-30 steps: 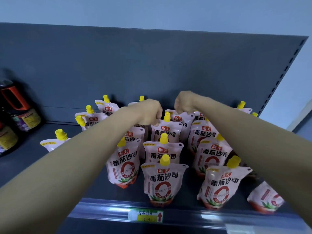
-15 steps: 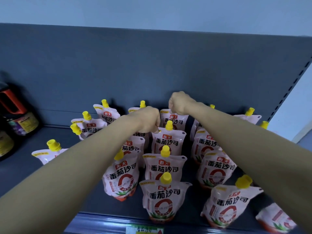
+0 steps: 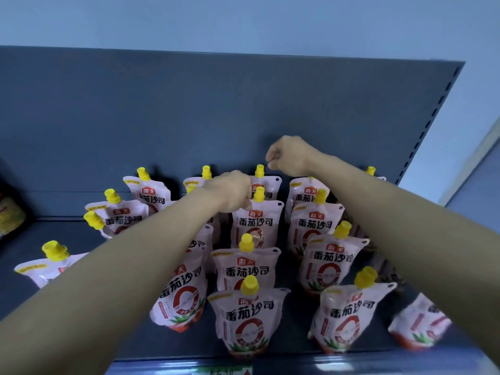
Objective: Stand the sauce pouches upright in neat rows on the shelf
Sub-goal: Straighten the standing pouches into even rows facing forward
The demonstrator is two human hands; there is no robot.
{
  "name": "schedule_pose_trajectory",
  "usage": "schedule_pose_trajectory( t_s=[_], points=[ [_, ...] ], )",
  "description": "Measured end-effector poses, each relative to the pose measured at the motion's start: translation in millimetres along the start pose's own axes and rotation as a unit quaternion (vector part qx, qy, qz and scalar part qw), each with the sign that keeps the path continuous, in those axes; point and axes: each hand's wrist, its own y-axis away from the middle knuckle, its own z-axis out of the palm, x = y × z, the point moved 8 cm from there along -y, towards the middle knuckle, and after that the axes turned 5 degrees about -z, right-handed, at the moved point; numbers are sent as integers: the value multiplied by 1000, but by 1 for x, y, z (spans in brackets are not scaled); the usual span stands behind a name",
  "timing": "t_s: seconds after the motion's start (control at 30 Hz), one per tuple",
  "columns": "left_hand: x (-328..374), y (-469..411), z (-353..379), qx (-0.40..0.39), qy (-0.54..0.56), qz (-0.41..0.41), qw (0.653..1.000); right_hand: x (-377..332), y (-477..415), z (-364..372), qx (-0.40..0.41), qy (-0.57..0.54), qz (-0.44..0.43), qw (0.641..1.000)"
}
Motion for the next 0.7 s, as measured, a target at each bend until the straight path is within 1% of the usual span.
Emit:
schedule_pose_trajectory(
  t_s=[0.13,0.23,0.33,0.43,0.5,0.53,0.6,0.7],
  points=[
    [-5,-2,4,-13,-10,4,1000,7,15,-8,15,-2,10,1000],
    [-11,-1,8,-22,-13,18,1000,18,25,-9,-8,12,38,999],
    [-15,2,10,-18,-16,29,999,34,37,-6,-89,35,85,992],
    [-15,4,11,-11,-25,32,999,49,53,1,-186,73,121,972],
    [-15,6,11,-10,-30,34,999,59,63,10,-219,83,140,962],
    [-15,6,11,-11,-32,37,999,62,67,14,-222,84,145,961],
    [-14,10,9,-9,-25,42,999,65,73,19,-203,93,145,964],
    [-14,16,-1,15,8,43,999,66,80,20,-176,107,145,968]
  ],
)
